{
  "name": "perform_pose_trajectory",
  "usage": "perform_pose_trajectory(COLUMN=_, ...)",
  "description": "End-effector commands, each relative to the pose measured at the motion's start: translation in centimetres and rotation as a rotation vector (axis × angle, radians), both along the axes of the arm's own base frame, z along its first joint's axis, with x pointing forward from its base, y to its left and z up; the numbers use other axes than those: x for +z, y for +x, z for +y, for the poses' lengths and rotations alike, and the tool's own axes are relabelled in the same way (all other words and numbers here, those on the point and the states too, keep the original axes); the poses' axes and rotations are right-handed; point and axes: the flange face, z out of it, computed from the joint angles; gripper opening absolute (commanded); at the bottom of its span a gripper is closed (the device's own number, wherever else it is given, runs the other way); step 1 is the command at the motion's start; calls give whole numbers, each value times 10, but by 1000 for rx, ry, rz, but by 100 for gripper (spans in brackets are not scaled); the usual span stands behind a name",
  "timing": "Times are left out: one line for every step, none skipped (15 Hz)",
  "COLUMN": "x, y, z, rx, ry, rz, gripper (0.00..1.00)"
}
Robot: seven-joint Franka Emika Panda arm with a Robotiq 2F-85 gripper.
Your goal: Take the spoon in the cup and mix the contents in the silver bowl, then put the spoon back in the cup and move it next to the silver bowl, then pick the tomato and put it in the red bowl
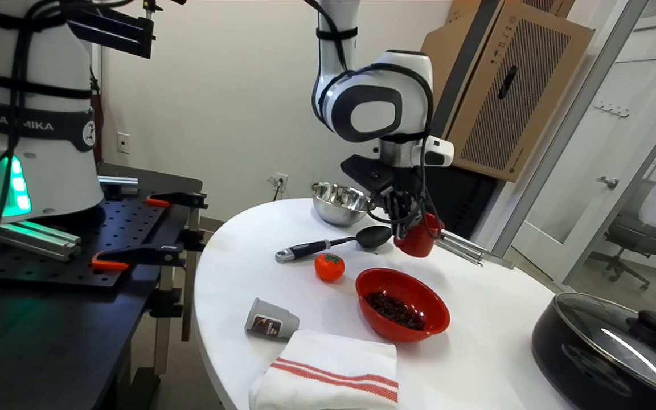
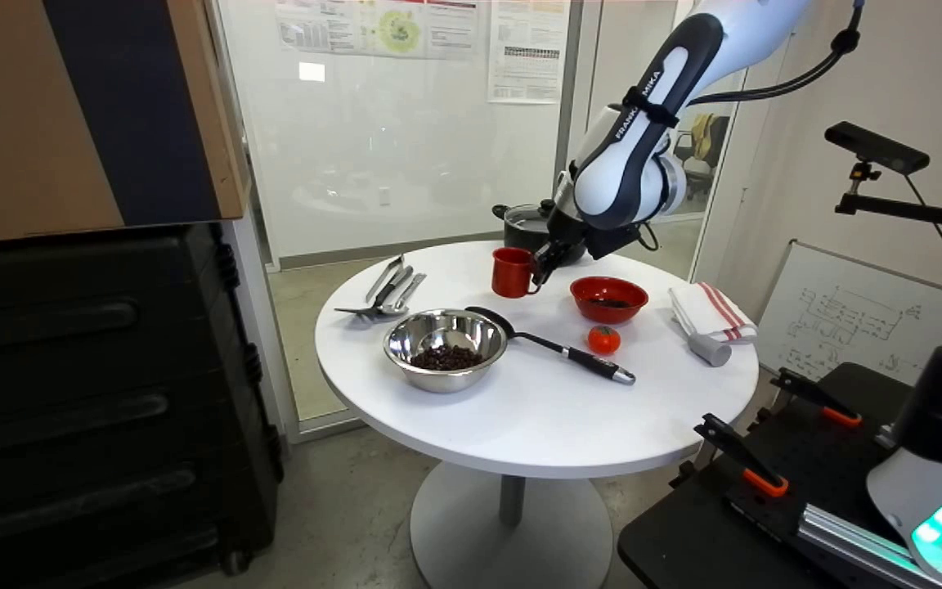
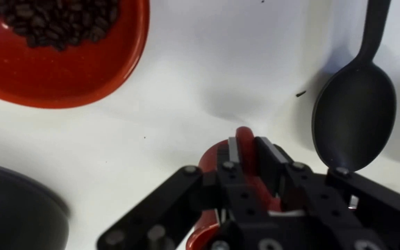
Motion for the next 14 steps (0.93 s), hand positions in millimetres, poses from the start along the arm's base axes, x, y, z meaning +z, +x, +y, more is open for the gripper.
perform_pose_trajectory(x=25, y=-16, z=6, rx=-27, ry=35, rz=65, gripper=4)
perform_pose_trajectory(x=7, y=-5, z=5, rx=-19, ry=24, rz=41, gripper=18)
perform_pose_trajectory(x=12, y=-7, z=7, rx=-23, ry=32, rz=52, gripper=18)
perform_pose_trajectory(x=16, y=-8, z=8, rx=-25, ry=34, rz=56, gripper=18)
perform_pose_trajectory(x=18, y=-9, z=8, rx=-27, ry=35, rz=57, gripper=18)
perform_pose_trajectory(x=19, y=-10, z=8, rx=-28, ry=35, rz=57, gripper=18)
perform_pose_trajectory(x=18, y=-11, z=7, rx=-29, ry=35, rz=58, gripper=18)
perform_pose_trajectory(x=18, y=-11, z=7, rx=-29, ry=35, rz=60, gripper=18)
perform_pose_trajectory(x=17, y=-12, z=7, rx=-29, ry=35, rz=62, gripper=18)
perform_pose_trajectory(x=17, y=-12, z=7, rx=-29, ry=35, rz=63, gripper=4)
perform_pose_trajectory(x=17, y=-21, z=14, rx=-35, ry=49, rz=46, gripper=4)
perform_pose_trajectory(x=18, y=-31, z=20, rx=-37, ry=61, rz=33, gripper=4)
perform_pose_trajectory(x=19, y=-42, z=28, rx=-37, ry=73, rz=24, gripper=4)
perform_pose_trajectory(x=18, y=-52, z=35, rx=-36, ry=83, rz=10, gripper=4)
